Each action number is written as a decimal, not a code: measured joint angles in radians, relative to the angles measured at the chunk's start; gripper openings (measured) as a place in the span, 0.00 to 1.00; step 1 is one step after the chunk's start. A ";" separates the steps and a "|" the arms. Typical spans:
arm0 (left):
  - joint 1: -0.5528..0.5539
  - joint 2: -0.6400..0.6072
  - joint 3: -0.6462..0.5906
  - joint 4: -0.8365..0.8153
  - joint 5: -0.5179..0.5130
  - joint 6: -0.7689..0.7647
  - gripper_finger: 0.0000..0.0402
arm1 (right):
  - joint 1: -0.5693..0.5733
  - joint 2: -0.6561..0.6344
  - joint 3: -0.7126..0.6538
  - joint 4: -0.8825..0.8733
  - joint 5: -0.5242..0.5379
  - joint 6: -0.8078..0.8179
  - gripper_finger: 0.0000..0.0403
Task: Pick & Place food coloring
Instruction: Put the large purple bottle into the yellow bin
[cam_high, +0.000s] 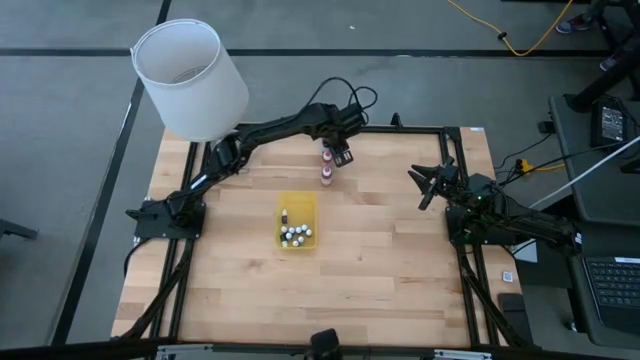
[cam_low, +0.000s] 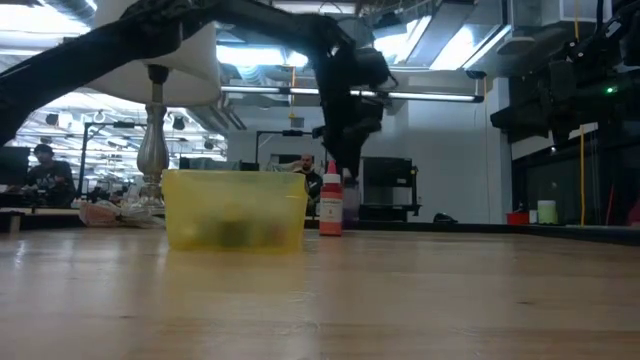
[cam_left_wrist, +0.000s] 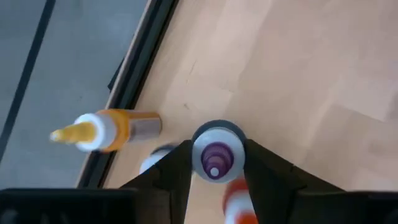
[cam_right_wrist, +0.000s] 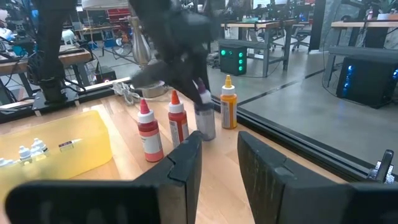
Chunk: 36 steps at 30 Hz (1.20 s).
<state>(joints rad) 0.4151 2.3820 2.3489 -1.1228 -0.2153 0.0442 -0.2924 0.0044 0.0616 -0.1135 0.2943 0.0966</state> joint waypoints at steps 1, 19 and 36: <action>-0.006 -0.014 0.002 -0.012 0.000 0.001 0.33 | 0.000 0.000 0.000 0.000 0.000 0.000 0.26; -0.298 -0.360 0.006 -0.324 0.008 -0.073 0.31 | 0.000 0.000 0.000 0.000 0.000 0.000 0.26; -0.451 -0.383 -0.277 -0.308 0.008 -0.204 0.29 | 0.000 0.000 0.000 0.000 0.000 0.000 0.26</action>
<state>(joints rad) -0.0355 1.9987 2.0719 -1.4309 -0.2074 -0.1596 -0.2924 0.0044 0.0616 -0.1135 0.2943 0.0963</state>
